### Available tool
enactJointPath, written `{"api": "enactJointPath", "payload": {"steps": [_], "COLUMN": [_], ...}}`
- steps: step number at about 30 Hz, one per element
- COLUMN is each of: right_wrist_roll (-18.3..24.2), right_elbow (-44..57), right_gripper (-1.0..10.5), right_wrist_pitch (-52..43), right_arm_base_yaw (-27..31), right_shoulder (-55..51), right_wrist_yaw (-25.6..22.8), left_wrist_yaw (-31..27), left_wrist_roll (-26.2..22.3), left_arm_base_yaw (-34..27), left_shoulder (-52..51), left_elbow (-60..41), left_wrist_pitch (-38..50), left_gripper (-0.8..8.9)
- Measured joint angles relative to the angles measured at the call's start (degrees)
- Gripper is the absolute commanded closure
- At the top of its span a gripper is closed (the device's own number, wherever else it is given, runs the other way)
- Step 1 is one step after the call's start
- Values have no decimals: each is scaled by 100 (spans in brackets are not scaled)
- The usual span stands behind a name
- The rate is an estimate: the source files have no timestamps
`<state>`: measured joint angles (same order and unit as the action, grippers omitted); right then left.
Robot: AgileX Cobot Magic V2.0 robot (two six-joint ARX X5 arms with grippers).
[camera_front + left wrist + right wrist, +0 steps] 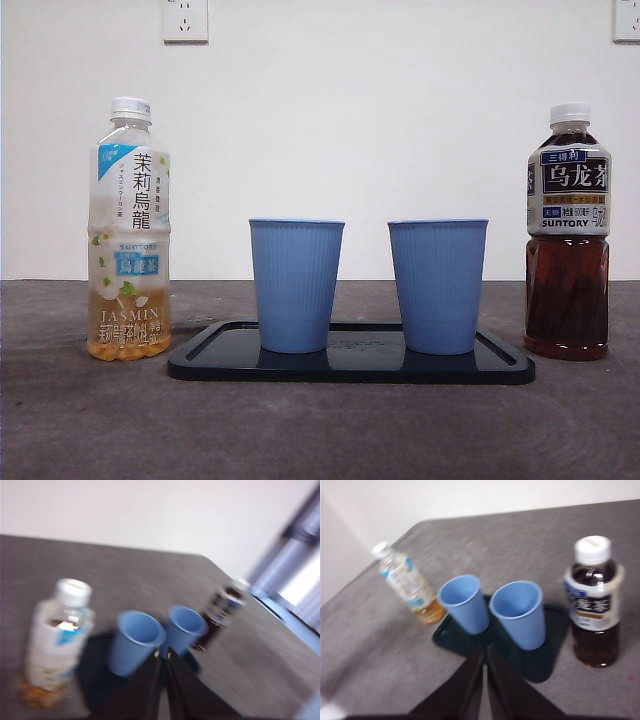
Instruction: Pour the drink into the cup
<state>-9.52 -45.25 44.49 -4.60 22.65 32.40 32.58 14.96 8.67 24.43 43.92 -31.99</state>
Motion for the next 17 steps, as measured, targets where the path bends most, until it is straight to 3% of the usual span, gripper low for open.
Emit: {"api": "enactJointPath", "payload": {"steps": [5, 12, 15, 17], "right_wrist_roll": [435, 520, 520, 518], "right_elbow": [-107, -107, -107, -107], "right_gripper": [935, 921, 759, 645], "right_wrist_pitch": [234, 280, 291, 291], "right_arm_base_yaw": [0, 0, 0, 0], "right_shoulder": [140, 138, 138, 138], "right_wrist_yaw": [232, 210, 210, 210], "left_wrist_yaw": [433, 472, 472, 472], "left_wrist_roll": [-168, -446, -468, -485], "left_arm_base_yaw": [345, 461, 461, 461], "left_shoulder": [372, 435, 435, 435], "left_elbow": [85, 85, 85, 85], "left_wrist_pitch": [-68, -79, -79, -79], "left_gripper": [796, 763, 642, 499]}}
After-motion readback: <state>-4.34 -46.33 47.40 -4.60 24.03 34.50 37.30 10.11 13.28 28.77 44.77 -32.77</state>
